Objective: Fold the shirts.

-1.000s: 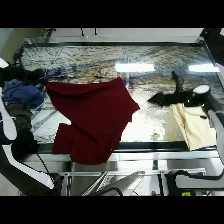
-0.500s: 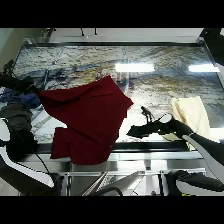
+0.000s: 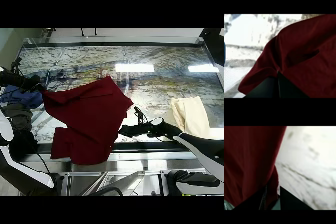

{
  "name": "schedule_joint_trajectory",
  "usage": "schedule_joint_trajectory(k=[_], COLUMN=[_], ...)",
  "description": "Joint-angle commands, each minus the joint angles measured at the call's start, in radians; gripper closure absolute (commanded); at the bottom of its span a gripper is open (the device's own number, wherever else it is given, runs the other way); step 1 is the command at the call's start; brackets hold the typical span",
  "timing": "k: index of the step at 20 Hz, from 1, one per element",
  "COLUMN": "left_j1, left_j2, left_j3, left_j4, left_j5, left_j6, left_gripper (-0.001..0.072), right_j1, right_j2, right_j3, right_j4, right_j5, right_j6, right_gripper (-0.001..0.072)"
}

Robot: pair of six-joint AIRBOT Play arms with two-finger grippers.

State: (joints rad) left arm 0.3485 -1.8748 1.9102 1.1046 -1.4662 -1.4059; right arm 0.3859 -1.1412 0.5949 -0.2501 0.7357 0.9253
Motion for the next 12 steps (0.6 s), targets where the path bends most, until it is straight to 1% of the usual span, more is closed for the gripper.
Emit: schedule_joint_trajectory(k=[1,4,5,7,8,9,10,12], left_j1=[-0.003,-0.003,-0.003,-0.003,-0.003,-0.003,-0.002,0.001], left_j2=[0.0,0.0,0.0,0.0,0.0,0.0,0.0,0.001], left_j3=[0.0,0.0,0.0,0.0,0.0,0.0,0.0,0.0], left_j4=[0.0,0.0,0.0,0.0,-0.001,0.0,0.0,0.0], left_j5=[0.003,0.003,0.003,0.003,0.003,0.004,0.003,0.0], left_j6=[0.003,0.003,0.003,0.003,0.003,0.003,0.003,0.003], left_gripper=[0.0694,0.0694,0.0694,0.0694,0.0694,0.0694,0.0694,0.0694], right_j1=[0.005,0.01,0.016,0.032,0.037,0.037,0.029,-0.038], right_j2=[-0.023,-0.023,-0.025,-0.025,-0.024,-0.022,-0.016,0.006], right_j3=[0.008,0.008,0.008,0.009,0.013,0.026,0.053,0.132], right_j4=[0.077,0.097,0.099,0.119,0.155,0.182,0.176,0.096], right_j5=[-0.015,0.005,0.001,-0.014,-0.021,-0.023,-0.029,-0.028], right_j6=[-0.067,-0.07,-0.07,-0.098,-0.138,-0.173,-0.179,-0.158], right_gripper=[0.0461,0.045,0.0464,0.0628,0.0682,0.0692,0.0692,0.0693])
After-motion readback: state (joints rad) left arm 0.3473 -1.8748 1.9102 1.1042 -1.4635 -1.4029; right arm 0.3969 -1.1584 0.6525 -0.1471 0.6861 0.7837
